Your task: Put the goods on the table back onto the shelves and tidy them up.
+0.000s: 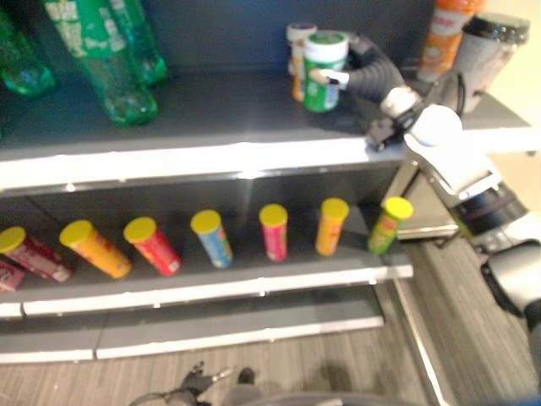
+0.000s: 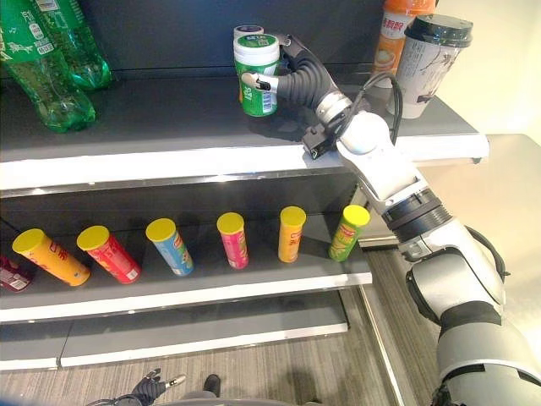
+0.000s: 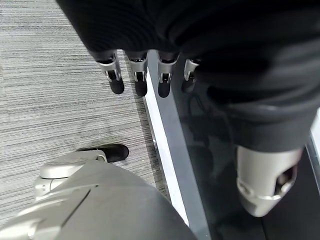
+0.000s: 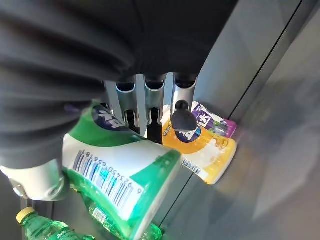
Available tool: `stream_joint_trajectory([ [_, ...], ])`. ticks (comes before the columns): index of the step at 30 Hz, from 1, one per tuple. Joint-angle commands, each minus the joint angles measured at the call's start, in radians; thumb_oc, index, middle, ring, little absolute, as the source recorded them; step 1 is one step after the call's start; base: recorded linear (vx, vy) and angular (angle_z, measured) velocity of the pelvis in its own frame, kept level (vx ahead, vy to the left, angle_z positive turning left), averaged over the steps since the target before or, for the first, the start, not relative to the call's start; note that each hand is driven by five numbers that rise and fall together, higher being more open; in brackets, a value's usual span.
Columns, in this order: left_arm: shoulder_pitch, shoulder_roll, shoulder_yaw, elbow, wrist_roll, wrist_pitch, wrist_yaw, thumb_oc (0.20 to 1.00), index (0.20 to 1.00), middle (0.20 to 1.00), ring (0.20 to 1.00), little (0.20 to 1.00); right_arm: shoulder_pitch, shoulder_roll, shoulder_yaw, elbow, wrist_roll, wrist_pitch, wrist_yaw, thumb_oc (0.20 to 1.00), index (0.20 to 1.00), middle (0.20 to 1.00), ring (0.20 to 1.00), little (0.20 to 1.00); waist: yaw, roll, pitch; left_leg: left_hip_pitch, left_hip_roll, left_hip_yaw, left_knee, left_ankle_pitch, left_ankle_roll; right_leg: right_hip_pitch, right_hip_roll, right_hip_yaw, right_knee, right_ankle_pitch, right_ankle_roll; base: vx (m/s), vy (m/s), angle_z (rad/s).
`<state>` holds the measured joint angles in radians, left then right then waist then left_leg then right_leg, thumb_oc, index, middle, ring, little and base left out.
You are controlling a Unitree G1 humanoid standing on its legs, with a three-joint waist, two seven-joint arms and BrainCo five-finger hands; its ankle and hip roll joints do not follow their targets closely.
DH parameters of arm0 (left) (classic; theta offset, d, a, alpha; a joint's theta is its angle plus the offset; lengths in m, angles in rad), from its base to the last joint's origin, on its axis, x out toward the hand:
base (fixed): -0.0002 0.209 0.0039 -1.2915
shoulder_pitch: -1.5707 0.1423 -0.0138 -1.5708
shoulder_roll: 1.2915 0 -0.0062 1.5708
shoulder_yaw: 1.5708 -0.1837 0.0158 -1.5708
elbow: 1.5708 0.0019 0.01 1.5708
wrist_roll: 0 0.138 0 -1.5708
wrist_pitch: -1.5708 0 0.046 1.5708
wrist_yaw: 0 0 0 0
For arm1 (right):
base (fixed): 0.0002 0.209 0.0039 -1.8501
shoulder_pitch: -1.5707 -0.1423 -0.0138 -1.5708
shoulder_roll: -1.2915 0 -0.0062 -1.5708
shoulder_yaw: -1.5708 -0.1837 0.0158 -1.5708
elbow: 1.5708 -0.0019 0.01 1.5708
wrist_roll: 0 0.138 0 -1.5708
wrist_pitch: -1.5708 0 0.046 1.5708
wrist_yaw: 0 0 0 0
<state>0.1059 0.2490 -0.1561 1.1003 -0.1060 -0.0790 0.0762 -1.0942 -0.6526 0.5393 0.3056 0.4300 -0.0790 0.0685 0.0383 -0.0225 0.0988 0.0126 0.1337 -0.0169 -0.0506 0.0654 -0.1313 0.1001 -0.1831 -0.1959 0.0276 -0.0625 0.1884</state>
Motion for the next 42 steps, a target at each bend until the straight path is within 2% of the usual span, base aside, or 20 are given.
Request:
stream_joint_trajectory([
  [1,-0.051,0.069,-0.014,0.024,0.019,-0.012,0.016,1.0,1.0,1.0,1.0,1.0,-0.039,0.027,0.004,0.039,-0.016,-0.024,-0.028,0.2,0.2,0.2,0.2,0.2,0.015,-0.047,-0.021,0.03,0.016,0.109,0.083,-0.172,-0.015,-0.115,-0.033,0.054,0.078,-0.051,0.035,0.0,0.0,0.0],
  [17,-0.064,0.063,-0.02,0.004,0.037,-0.01,0.017,1.0,1.0,1.0,1.0,1.0,0.025,0.002,0.006,-0.032,0.013,-0.014,0.0,0.2,0.2,0.2,0.2,0.2,-0.009,-0.045,-0.012,0.04,0.022,0.129,0.084,-0.175,-0.015,-0.124,-0.028,0.072,0.082,-0.05,0.035,-0.01,0.001,-0.04],
  [30,-0.075,0.066,-0.02,0.007,0.038,-0.009,0.022,1.0,1.0,1.0,1.0,1.0,-0.003,0.057,0.031,-0.032,0.003,-0.014,0.004,0.2,0.2,0.2,0.2,0.2,-0.005,-0.048,-0.015,0.044,0.023,0.133,0.084,-0.175,-0.015,-0.123,-0.027,0.074,0.082,-0.049,0.033,0.0,0.0,0.0],
  [42,-0.08,0.072,-0.014,0.007,0.037,-0.007,0.025,1.0,1.0,1.0,1.0,1.0,0.001,0.058,0.042,-0.029,-0.014,-0.005,0.009,0.2,0.2,0.2,0.2,0.2,-0.007,-0.053,-0.013,0.045,0.023,0.139,0.082,-0.175,-0.016,-0.126,-0.027,0.077,0.08,-0.046,0.035,0.0,0.0,0.0],
])
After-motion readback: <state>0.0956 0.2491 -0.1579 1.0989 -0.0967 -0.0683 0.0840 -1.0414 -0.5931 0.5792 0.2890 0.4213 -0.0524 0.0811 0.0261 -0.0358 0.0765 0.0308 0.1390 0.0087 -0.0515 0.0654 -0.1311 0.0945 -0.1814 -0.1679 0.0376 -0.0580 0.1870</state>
